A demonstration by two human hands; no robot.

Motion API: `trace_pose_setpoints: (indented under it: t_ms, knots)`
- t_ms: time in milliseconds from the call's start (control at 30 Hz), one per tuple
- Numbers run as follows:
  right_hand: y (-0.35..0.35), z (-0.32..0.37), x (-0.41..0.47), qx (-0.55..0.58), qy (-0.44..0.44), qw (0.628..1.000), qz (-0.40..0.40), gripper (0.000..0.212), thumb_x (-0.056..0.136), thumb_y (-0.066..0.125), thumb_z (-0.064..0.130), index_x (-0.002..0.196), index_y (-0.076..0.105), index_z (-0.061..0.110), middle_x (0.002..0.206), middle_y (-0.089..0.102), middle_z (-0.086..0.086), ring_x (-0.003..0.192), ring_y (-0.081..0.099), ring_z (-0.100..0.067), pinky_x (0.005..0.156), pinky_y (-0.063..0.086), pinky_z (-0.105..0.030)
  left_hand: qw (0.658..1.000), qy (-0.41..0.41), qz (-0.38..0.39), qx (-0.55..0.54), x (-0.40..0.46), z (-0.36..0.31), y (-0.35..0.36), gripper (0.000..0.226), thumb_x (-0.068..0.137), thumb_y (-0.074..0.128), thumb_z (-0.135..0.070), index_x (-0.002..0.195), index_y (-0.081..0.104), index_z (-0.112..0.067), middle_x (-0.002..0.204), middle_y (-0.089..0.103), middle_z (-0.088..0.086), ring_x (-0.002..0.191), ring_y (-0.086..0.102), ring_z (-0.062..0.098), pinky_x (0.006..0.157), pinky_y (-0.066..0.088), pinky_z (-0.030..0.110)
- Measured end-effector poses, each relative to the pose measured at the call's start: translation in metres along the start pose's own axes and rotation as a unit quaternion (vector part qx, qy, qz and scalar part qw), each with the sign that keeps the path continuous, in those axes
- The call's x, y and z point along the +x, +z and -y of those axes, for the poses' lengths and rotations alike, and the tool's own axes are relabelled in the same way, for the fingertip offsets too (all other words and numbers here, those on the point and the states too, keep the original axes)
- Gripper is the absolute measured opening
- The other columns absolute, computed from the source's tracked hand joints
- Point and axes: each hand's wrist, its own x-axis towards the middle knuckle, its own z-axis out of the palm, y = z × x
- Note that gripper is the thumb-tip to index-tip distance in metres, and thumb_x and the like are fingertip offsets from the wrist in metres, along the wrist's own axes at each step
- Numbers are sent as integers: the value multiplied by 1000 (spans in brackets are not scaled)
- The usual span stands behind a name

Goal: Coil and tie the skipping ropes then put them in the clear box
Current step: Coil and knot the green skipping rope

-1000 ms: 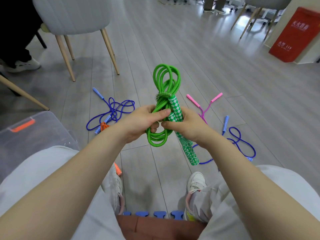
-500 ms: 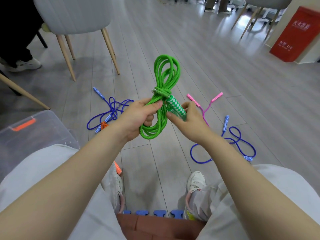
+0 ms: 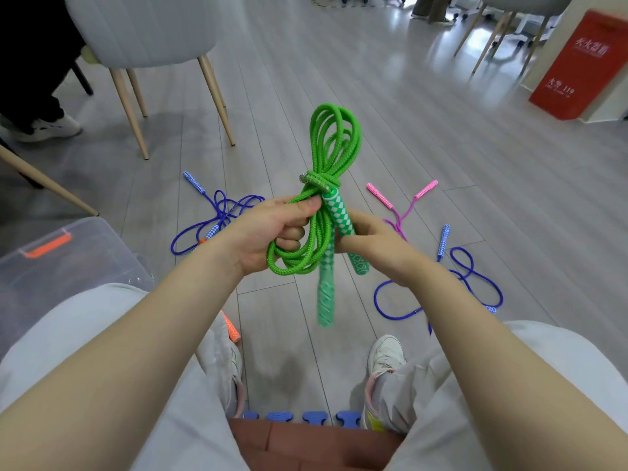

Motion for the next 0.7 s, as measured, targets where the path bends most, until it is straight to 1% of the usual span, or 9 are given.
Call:
trace_pose_setpoints:
  t_ms: [100,167,267,333,400,467,533,600,700]
  knots:
    - [-15,-2,-1,-52,51,996,48,30,67,56,-2,94,68,2,91,63,-11,88,58,-19,84,47,-33,997,-36,58,44,-5,-3,-1,23,85,66,-24,62,67,-22,52,27,-11,41,18,0,39,11,15]
    - [-19,-4,0,-124,64,989,42,31,67,61,3,96,69,9,93,66,-9,89,61,-23,87,48,-36,991,-57,96,79,-8,-4,1,22,87,64,-22,66,71,-22,53,26,-11,44,15,2,41,10,16]
    - [-15,-9,3,-228,35,973,7,35,82,64,9,112,58,25,112,62,1,111,57,-22,101,45,-44,989,-75,97,85,-9,-3,3,22,84,62,-24,65,72,-22,52,25,-12,42,16,0,40,10,15]
    - [-11,-15,3,-375,10,926,-42,45,88,59,30,130,45,22,122,52,1,119,47,-23,103,41,-47,992,-75,75,65,-8,-2,4,22,79,61,-26,59,70,-21,51,27,-12,39,20,-1,38,12,13]
    - [-5,-16,-1,-479,5,872,-98,51,93,51,45,134,39,17,121,48,-3,113,45,-24,94,41,-41,996,-71,55,24,-6,-2,4,17,77,63,-26,61,66,-21,50,27,-11,37,22,-2,35,14,11]
    - [1,-15,-1,-408,5,902,-142,36,96,55,37,120,41,13,104,52,-4,94,53,-24,71,39,-34,997,-65,44,-16,-4,-1,4,16,77,63,-26,61,62,-22,49,27,-11,36,23,-2,35,13,10]
    - [6,-15,2,-363,2,915,-180,26,94,61,27,105,40,15,93,55,-1,81,56,-23,61,36,-32,997,-62,41,-30,-2,1,6,23,78,61,-27,56,61,-21,49,27,-11,35,23,-2,35,13,11]
    - [10,-14,4,-311,16,931,-192,22,90,65,19,104,48,14,95,60,5,84,60,-17,67,42,-30,997,-61,44,-29,-2,4,10,27,79,60,-27,53,63,-20,49,27,-11,36,23,-2,35,13,10]
    - [18,-15,9,-21,68,989,-128,25,94,57,9,118,60,6,108,69,-7,95,67,-20,83,56,-36,998,-49,38,-28,-2,7,13,24,79,60,-26,57,64,-19,49,27,-10,36,23,-2,33,16,10]
